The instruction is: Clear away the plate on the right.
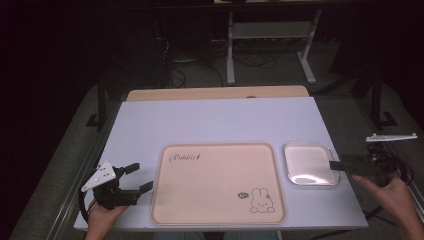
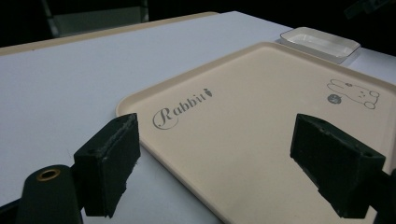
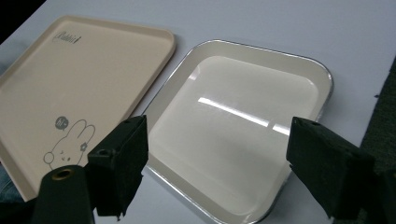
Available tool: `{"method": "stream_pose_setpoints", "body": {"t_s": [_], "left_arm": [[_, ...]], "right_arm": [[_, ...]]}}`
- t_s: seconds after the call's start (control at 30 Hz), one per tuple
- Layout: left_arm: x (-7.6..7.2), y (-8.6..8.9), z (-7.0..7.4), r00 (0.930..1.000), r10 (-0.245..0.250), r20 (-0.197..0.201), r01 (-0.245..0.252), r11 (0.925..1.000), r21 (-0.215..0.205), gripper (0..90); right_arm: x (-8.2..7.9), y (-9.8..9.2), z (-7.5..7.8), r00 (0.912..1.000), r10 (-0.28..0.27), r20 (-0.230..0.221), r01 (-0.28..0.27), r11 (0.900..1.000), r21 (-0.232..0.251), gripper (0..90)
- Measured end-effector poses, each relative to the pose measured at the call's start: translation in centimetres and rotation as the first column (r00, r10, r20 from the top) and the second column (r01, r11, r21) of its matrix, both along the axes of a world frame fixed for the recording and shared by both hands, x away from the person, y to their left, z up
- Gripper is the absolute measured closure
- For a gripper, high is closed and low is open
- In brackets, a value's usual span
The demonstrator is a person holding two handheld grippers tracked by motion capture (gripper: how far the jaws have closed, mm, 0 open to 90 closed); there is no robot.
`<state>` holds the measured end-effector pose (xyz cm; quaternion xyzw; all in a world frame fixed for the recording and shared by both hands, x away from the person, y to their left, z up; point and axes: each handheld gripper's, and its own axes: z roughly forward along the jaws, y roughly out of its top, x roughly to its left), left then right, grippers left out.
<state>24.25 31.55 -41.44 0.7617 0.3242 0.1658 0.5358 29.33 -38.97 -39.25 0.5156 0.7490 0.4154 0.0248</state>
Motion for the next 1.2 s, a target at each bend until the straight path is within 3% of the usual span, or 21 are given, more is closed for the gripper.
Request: {"method": "stream_pose_setpoints", "body": {"t_s": [0.3,0.4,0.63,1.0,1.07,1.2], "left_arm": [[0.1,0.0,0.0,1.0000,-0.005,-0.002,0.005,1.0000,0.005,15.7],[0.1,0.0,0.0,1.0000,-0.005,-0.002,0.005,1.0000,0.004,15.7],[0.1,0.0,-0.1,1.0000,-0.003,-0.005,0.003,1.0000,0.003,15.7],[0.1,-0.1,-0.1,0.9999,-0.008,-0.009,0.008,0.9999,0.007,15.7],[0.2,-0.1,-0.2,0.9999,-0.008,-0.009,0.008,0.9999,0.008,15.7],[0.2,-0.1,-0.2,0.9999,-0.009,-0.010,0.009,0.9999,0.010,15.7]], "right_arm": [[1.9,-1.2,-0.6,0.9961,-0.032,-0.082,0.033,0.999,0.009,26.6],[2.7,-1.7,-1.3,0.9892,-0.047,-0.139,0.049,0.999,0.012,29.3],[3.7,-2.3,-1.7,0.9779,-0.064,-0.199,0.070,0.997,0.020,33.7],[4.7,-3.6,-2.0,0.9474,-0.088,-0.308,0.108,0.993,0.049,41.6],[4.7,-3.7,-2.3,0.9457,-0.085,-0.314,0.108,0.993,0.054,43.7],[5.0,-3.8,-2.8,0.9272,-0.103,-0.360,0.128,0.991,0.048,49.7]]}}
